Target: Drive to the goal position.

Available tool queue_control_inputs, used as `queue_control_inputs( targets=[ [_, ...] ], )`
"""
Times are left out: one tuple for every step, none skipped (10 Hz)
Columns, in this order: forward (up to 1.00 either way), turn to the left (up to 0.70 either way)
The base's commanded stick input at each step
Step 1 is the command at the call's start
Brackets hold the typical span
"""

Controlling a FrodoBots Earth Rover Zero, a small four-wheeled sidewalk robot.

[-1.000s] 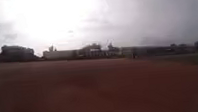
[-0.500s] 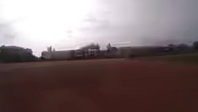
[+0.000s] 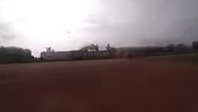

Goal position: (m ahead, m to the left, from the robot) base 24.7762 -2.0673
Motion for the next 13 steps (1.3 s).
queue_control_inputs(
  targets=[
    [0.50,0.00],
    [0.50,0.00],
    [0.50,0.00],
    [0.50,0.00],
    [0.50,0.00],
    [0.50,0.00],
    [0.50,0.00],
    [0.50,0.00],
    [0.50,0.00],
    [0.50,0.00],
    [0.50,0.00],
    [0.50,0.00],
    [0.50,0.00]
  ],
)
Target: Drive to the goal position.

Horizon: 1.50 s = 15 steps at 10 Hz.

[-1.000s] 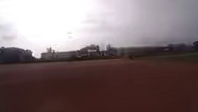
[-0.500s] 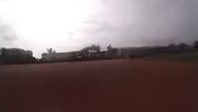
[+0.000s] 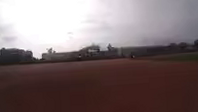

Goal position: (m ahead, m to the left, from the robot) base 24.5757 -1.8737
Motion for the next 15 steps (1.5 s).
queue_control_inputs(
  targets=[
    [0.50,0.00],
    [0.50,0.00],
    [0.50,0.00],
    [0.50,0.00],
    [0.50,0.00],
    [0.50,0.00],
    [0.50,0.00],
    [0.50,0.00],
    [0.50,0.00],
    [0.50,0.00],
    [0.50,0.00],
    [0.50,0.00],
    [0.50,0.00],
    [0.50,0.00],
    [0.50,0.00]
  ],
)
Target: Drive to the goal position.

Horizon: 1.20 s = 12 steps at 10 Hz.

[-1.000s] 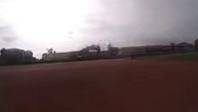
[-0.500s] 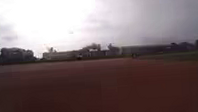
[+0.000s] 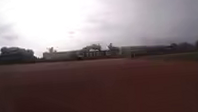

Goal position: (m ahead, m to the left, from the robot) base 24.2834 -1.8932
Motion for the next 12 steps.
queue_control_inputs(
  targets=[
    [0.50,0.00],
    [0.50,0.00],
    [0.50,0.00],
    [0.50,0.00],
    [0.50,0.00],
    [0.50,0.00],
    [0.50,0.00],
    [0.50,0.00],
    [0.50,0.00],
    [0.50,0.00],
    [0.50,0.00],
    [0.50,0.00]
  ],
)
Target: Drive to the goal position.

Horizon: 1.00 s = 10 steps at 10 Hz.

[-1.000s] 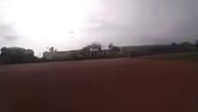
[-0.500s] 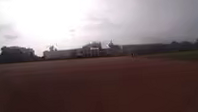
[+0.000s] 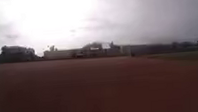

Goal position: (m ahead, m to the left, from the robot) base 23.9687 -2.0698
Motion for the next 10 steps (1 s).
queue_control_inputs(
  targets=[
    [0.50,0.00],
    [0.50,0.00],
    [0.50,0.00],
    [0.50,0.00],
    [0.50,0.00],
    [0.50,0.00],
    [0.50,0.00],
    [0.50,0.00],
    [0.50,0.00],
    [0.50,0.00]
  ],
)
